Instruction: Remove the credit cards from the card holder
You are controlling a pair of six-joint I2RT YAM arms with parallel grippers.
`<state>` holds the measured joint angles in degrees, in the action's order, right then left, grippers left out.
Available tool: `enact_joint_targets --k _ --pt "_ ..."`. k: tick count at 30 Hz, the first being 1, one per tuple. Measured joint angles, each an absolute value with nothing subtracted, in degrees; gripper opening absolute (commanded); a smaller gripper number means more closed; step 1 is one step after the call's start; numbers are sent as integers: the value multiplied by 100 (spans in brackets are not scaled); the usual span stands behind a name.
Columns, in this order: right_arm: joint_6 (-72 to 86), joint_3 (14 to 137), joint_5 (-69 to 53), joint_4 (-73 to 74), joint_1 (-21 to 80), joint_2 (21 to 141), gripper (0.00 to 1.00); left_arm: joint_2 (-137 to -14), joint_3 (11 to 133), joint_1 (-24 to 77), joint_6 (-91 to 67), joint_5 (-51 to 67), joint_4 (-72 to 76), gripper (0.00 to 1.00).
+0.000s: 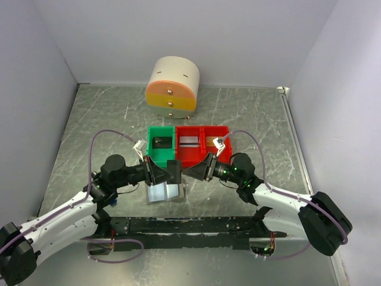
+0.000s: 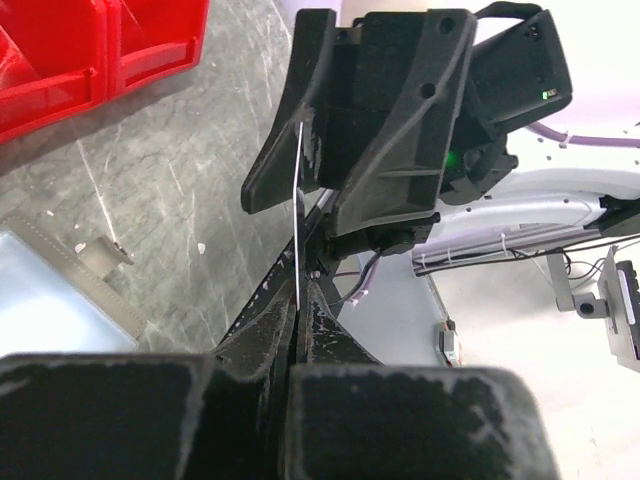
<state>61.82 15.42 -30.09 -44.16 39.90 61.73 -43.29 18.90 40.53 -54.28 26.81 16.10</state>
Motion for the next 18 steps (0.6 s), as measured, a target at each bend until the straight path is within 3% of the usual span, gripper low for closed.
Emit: enact_joint_targets --k 8,18 --pt "6355 1616 -3177 -4862 4119 6543 42 -4427 1865 4053 -5509 2897 1905 7" --pt "6580 1640 -3251 -5356 4187 6729 25 -4289 1822 4053 -5553 2936 1946 7"
